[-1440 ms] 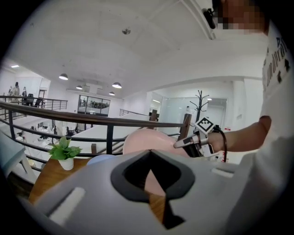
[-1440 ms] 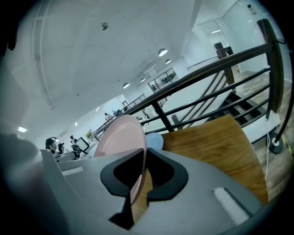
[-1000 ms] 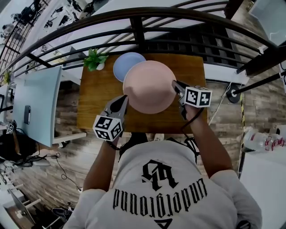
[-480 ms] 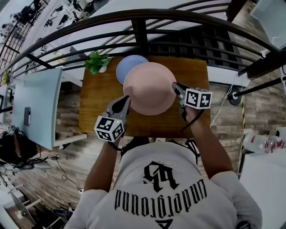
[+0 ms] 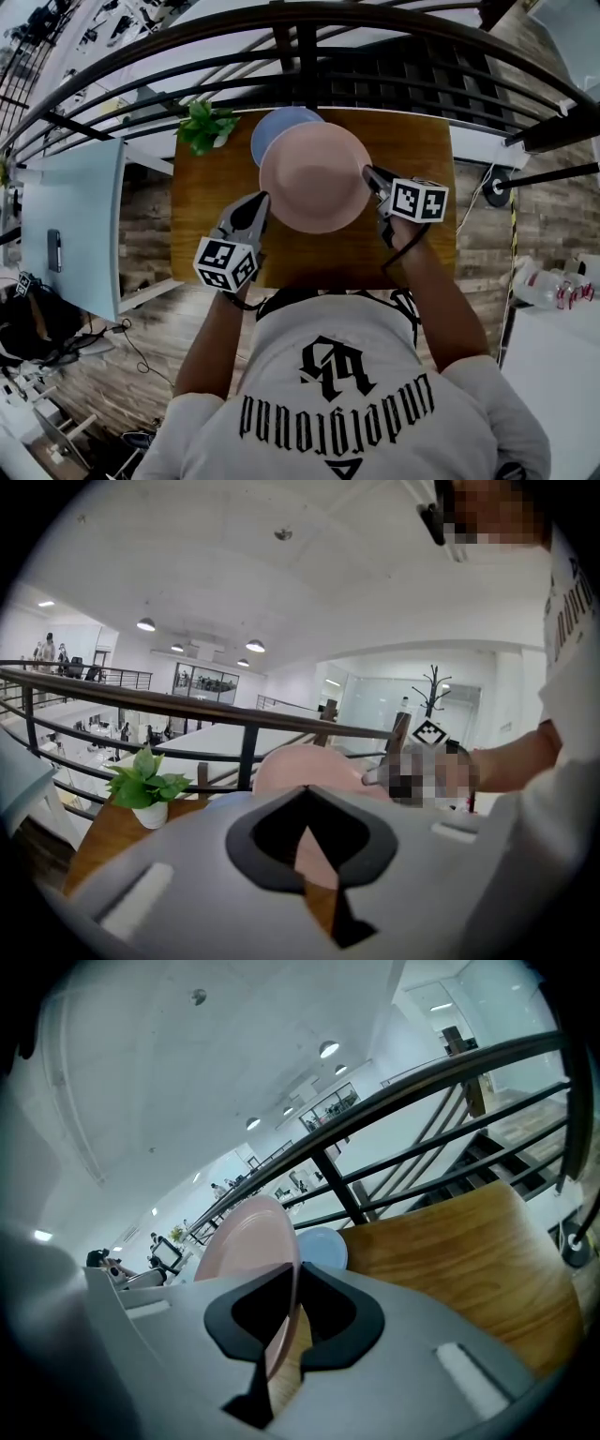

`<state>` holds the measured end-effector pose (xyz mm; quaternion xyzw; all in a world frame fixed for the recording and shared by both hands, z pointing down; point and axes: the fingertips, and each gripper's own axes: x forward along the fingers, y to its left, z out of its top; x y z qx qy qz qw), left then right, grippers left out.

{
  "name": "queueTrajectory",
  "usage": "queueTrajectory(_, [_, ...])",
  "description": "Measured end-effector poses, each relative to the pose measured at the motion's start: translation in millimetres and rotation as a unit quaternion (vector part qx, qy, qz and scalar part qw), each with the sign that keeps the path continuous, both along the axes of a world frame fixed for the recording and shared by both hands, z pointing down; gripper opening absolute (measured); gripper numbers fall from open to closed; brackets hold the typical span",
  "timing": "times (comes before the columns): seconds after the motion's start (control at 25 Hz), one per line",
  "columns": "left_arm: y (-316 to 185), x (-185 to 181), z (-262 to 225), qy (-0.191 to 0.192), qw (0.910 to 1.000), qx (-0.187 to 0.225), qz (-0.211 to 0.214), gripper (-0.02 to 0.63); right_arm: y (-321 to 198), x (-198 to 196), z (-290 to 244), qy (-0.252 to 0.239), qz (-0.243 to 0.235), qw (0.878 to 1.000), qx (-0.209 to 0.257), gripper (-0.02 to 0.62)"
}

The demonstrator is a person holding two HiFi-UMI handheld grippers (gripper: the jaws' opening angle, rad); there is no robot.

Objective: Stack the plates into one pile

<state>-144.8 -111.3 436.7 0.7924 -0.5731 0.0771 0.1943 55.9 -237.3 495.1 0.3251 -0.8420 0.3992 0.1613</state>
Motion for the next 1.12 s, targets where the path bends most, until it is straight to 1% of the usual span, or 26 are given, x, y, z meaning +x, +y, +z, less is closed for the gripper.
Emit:
queueTrajectory(0.28, [-35,-42,24,0.007,0.9997,-0.021,0.011,0.046,-28,-36,28,0.007,0.013,0.999,-0.029,0.026])
queueTrajectory(0.48, [-59,-69,44,0.015,0.9991,-0.037,0.012,0.046,-50,-52,49,0.018,0.025,0.999,-0.045,0.026])
queueTrajectory(0.64, [-79,-75,56,0.016,0.9987,-0.044,0.022,0.046,-67,-58,60,0.024,0.033,0.998,-0.051,0.028])
queueTrajectory(0.76, [-93,-82,72,0.017,0.9979,-0.057,0.026,0.046,-80,-67,78,0.031,0.039,0.997,-0.064,0.028])
queueTrajectory(0.96, [-107,-95,92,0.028,0.9964,-0.076,0.024,0.046,-93,-75,105,0.044,0.053,0.994,-0.088,0.03])
queueTrajectory(1.12, [-120,-107,104,0.032,0.9961,-0.079,0.021,0.046,-108,-86,118,0.051,0.06,0.993,-0.091,0.032])
